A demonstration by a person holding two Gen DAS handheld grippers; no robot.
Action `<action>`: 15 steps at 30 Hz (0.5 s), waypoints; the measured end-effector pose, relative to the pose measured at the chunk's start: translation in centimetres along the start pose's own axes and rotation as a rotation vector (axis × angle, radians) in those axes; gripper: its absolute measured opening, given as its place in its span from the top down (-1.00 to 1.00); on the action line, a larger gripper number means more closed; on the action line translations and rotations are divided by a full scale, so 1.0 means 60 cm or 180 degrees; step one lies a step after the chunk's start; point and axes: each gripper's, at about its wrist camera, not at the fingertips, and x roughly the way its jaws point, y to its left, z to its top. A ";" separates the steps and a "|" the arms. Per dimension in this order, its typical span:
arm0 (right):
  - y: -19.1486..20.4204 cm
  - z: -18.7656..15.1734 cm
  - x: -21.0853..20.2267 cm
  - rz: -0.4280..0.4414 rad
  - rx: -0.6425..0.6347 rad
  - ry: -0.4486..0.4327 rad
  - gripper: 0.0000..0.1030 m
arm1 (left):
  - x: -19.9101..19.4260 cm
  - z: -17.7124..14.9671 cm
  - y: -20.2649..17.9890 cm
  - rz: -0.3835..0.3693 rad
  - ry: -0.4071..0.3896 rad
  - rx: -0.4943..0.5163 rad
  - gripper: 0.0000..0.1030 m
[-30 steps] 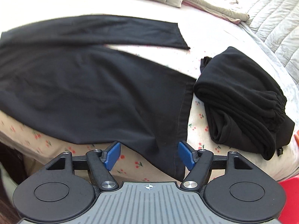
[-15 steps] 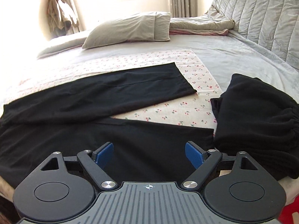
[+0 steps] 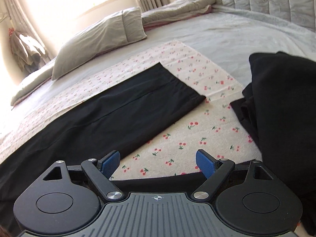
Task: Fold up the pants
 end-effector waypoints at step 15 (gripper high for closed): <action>-0.073 -0.023 -0.041 -0.0011 -0.1253 0.0245 -0.55 | 0.106 -0.182 -0.181 -0.1184 0.0387 0.0734 -1.00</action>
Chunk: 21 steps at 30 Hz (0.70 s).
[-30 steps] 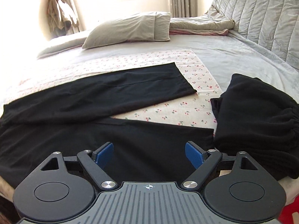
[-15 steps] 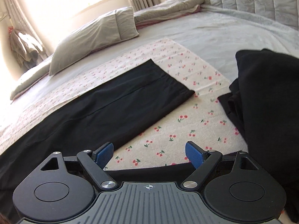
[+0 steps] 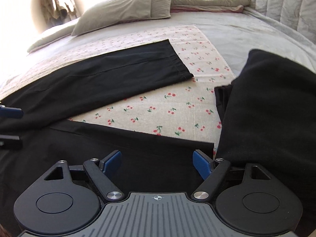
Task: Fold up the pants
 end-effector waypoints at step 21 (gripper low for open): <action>0.027 -0.027 -0.042 -0.0057 -0.0006 -0.0074 -0.31 | -0.057 -0.085 -0.057 -0.0331 0.0123 0.0943 -1.00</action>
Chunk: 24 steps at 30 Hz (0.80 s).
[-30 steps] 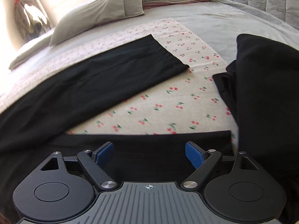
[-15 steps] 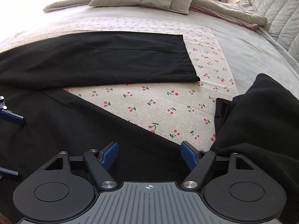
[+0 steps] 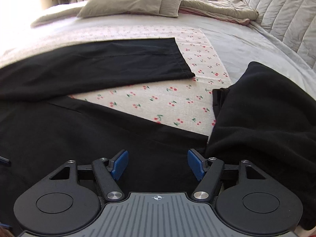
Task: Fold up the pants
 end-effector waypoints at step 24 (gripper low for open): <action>-0.057 0.116 0.232 -0.0183 0.1643 -0.0989 -0.27 | 0.318 0.375 0.495 0.0597 -0.0580 -0.1136 -0.53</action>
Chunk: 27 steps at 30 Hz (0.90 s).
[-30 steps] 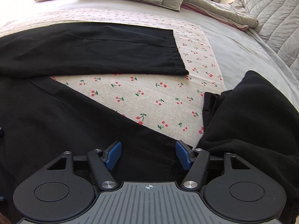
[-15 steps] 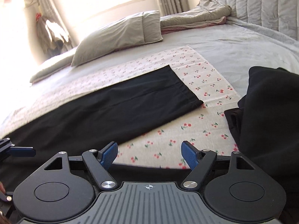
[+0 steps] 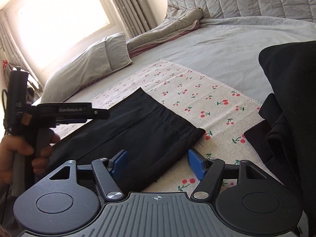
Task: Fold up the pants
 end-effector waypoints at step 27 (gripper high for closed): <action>-0.010 0.018 -0.038 -0.0484 0.0043 -0.0494 0.16 | 0.003 -0.007 -0.061 0.0002 -0.0536 0.0147 -0.90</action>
